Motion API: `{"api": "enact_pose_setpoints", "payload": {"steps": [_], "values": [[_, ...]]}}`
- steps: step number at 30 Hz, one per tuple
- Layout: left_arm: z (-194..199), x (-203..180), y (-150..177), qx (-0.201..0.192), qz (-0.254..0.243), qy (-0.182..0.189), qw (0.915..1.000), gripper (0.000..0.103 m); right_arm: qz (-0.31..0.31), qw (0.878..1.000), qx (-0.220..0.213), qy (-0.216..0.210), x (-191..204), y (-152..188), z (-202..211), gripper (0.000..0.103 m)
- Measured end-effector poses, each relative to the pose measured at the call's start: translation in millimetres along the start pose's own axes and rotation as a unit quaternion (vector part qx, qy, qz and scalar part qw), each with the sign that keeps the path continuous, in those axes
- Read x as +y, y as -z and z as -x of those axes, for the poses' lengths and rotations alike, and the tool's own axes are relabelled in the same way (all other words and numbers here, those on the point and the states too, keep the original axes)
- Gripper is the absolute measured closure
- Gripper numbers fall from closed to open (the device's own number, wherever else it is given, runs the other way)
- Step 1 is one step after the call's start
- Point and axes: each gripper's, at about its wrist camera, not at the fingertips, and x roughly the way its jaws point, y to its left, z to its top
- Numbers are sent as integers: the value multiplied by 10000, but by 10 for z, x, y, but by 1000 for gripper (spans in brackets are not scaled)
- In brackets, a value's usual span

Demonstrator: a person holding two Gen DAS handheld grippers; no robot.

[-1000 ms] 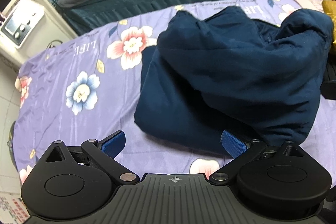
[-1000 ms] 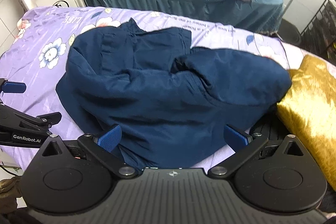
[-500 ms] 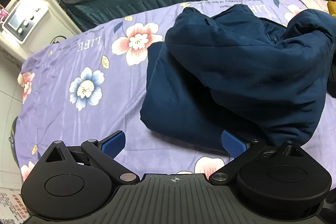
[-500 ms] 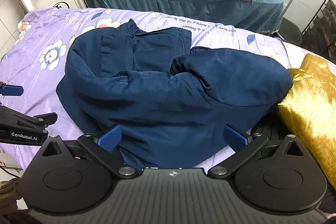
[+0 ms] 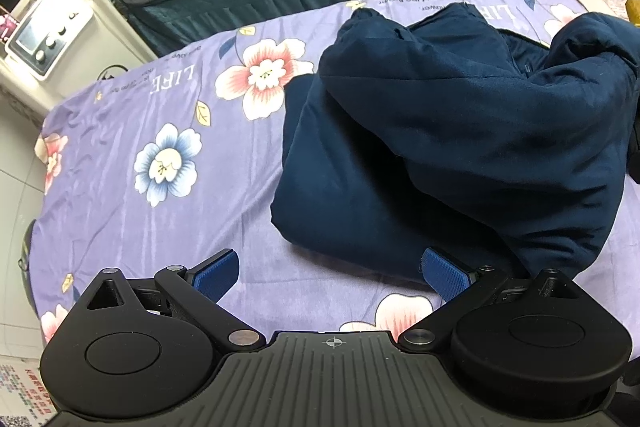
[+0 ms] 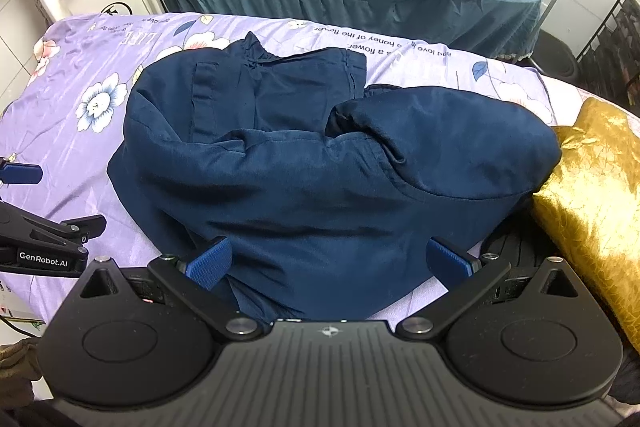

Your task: Fold large clothes

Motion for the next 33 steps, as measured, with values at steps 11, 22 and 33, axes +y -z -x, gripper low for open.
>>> {"api": "enact_pose_setpoints", "payload": {"steps": [11,22,33], "values": [[10,1,28,-9,-3,32,10000,0,-115,9999,-42,-2,-36,48,10,0],[15,-1,46,-9,17,68,10000,0,-188,9998,-33,-6,-79,70,6,0],[-2,-11,59,10,1,83,10000,0,-225,9997,0,-16,-104,86,-18,0]]}}
